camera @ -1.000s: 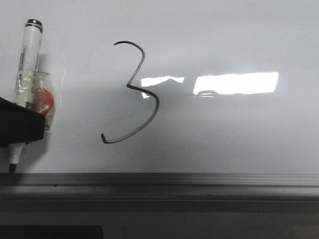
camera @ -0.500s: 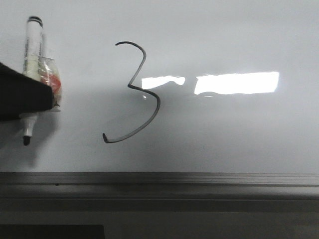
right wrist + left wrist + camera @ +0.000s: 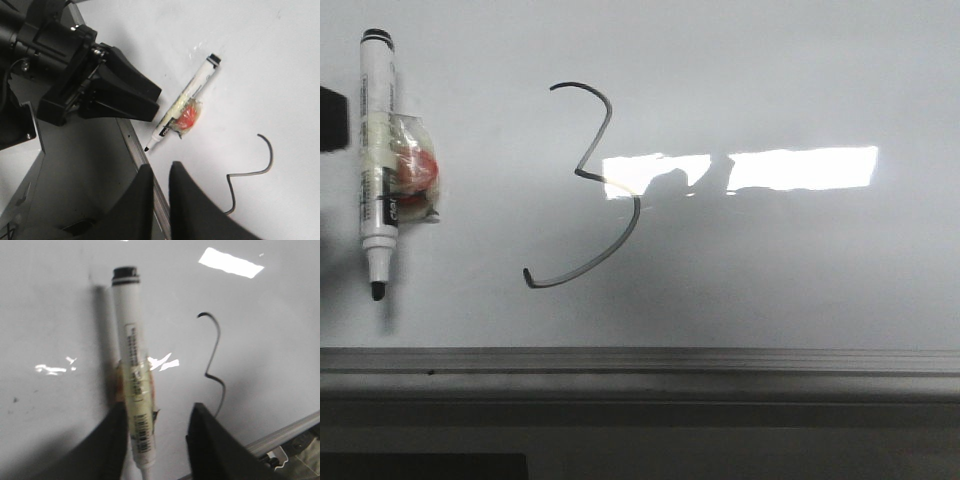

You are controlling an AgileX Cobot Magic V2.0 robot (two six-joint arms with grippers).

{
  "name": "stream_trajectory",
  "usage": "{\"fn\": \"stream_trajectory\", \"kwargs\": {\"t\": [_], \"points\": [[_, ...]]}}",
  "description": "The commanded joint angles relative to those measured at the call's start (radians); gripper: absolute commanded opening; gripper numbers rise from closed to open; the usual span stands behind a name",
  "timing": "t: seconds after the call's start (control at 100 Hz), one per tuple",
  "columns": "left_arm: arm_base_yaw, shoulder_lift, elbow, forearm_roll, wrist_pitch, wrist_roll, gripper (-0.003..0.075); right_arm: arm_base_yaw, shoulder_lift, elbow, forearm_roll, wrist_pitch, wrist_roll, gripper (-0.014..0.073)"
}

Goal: Write number 3 on whiteboard

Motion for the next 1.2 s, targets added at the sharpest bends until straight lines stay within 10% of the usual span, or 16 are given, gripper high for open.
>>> {"fn": "stream_trajectory", "kwargs": {"t": [0.0,0.43,1.19], "points": [[0.002,-0.094,-0.028,0.091,-0.046,0.031,-0.0015,-0.005,-0.070,0.006,-0.008,-0.099,0.002,-0.0051],[0.002,-0.422,0.057,0.436,-0.028,0.056,-0.0020,-0.005,-0.555,0.597,-0.055,-0.575,-0.004,-0.0050],[0.000,-0.469,0.073,0.457,-0.012,0.056,-0.0020,-0.005,-0.755,0.823,-0.055,-0.597,-0.004,-0.0051]]}}
